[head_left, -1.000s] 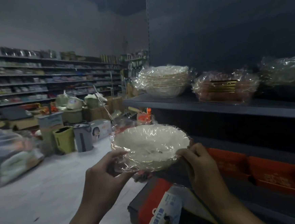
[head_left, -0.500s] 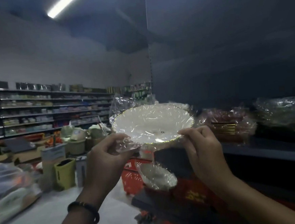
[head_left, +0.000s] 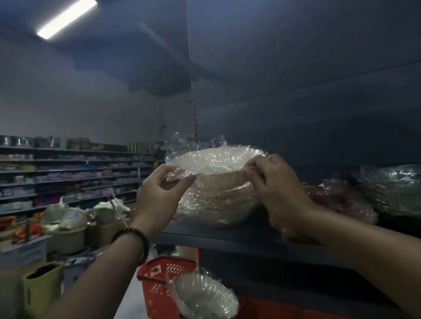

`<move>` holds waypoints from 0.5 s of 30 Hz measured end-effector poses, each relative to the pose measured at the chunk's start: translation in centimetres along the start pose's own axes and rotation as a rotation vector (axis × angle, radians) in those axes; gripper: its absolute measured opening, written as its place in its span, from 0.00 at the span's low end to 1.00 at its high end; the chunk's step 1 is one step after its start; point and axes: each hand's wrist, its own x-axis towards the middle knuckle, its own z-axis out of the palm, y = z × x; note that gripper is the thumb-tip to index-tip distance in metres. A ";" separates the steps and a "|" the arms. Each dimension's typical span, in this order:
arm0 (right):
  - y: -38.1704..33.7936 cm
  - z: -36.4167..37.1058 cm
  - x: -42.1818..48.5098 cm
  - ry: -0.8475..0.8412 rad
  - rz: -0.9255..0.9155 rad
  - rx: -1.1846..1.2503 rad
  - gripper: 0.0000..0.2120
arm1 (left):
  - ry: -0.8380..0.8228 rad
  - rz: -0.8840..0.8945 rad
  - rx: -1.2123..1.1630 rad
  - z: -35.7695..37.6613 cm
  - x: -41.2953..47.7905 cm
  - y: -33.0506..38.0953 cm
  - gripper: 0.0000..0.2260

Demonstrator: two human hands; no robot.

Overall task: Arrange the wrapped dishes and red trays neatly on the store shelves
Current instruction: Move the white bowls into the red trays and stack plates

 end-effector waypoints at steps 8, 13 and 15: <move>4.0 4.7 6.4 -0.057 0.152 -0.060 0.11 | -0.071 -0.067 -0.015 3.9 7.8 -5.9 0.14; 5.9 7.5 8.2 -0.155 0.227 -0.120 0.14 | -0.075 -0.110 0.063 5.5 9.5 -10.6 0.22; 6.9 8.7 8.4 -0.202 0.249 -0.156 0.13 | -0.081 -0.135 0.073 5.8 9.8 -11.5 0.22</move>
